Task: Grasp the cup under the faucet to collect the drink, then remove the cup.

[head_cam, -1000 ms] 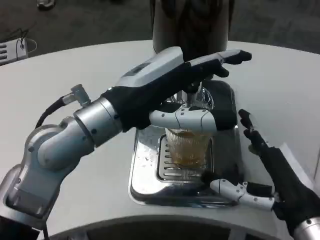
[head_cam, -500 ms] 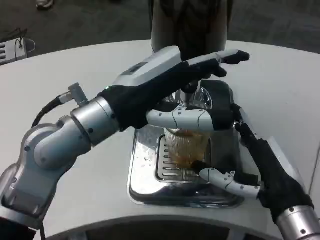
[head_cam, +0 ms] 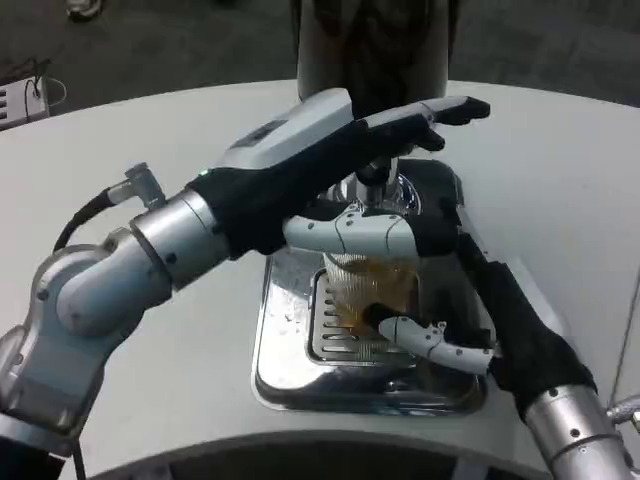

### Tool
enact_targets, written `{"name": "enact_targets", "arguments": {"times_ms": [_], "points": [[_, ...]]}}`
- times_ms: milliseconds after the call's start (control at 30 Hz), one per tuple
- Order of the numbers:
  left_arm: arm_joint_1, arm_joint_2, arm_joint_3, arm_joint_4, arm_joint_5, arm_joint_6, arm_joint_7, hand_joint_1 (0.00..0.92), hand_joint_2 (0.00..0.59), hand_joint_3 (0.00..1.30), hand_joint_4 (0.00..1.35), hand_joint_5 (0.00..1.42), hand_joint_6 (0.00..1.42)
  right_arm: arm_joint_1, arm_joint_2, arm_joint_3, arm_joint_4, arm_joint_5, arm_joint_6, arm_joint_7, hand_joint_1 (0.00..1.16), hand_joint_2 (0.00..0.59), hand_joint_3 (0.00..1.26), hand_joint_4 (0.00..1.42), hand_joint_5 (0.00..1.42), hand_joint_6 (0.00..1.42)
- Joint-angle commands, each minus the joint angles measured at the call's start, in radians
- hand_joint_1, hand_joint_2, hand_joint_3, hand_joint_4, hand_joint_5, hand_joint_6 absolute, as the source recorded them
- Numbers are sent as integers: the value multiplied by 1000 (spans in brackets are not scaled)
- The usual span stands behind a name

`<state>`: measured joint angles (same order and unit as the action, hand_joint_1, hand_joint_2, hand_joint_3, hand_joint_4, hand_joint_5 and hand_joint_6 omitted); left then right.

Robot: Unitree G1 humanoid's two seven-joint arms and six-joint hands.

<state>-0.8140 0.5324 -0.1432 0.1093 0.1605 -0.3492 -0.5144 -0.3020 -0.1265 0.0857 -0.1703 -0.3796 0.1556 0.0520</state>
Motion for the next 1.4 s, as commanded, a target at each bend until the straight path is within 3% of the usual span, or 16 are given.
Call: {"name": "enact_targets", "arguments": {"times_ms": [33, 333, 667, 867, 1067, 1200, 1400], "points": [[44, 16, 14, 11, -3, -1, -16, 0, 0, 137, 99, 189, 208, -22, 6, 10, 27, 16, -3, -9, 752, 207, 0, 0, 28, 42], [74, 1, 73, 1, -39, -9, 20, 0, 0, 143, 99, 196, 207, -51, 5, 23, 58, 27, -11, -9, 754, 208, 0, 0, 28, 35], [122, -66, 182, -12, -99, -94, 147, 0, 2, 186, 159, 256, 269, -59, 2, 28, 72, 38, -12, -13, 754, 208, 0, 0, 28, 34], [188, -66, 225, -81, -118, -107, 168, 0, 7, 195, 164, 265, 285, -63, 1, 25, 78, 45, -12, -16, 751, 212, 0, 0, 28, 33], [340, -60, 286, -223, -100, -71, 206, 0, 10, 158, 111, 207, 268, -67, -4, 23, 87, 53, -14, -16, 747, 215, 0, 0, 28, 33], [486, -62, 338, -355, -4, -14, 262, 0, 15, 73, 3, 90, 184, -72, -6, 25, 93, 58, -14, -15, 746, 216, 0, 0, 28, 33], [653, -66, 389, -470, 106, 46, 305, 0, 25, 17, 0, 1, 97, -82, -5, 28, 104, 61, -23, -16, 739, 214, 0, 0, 28, 33]]}}
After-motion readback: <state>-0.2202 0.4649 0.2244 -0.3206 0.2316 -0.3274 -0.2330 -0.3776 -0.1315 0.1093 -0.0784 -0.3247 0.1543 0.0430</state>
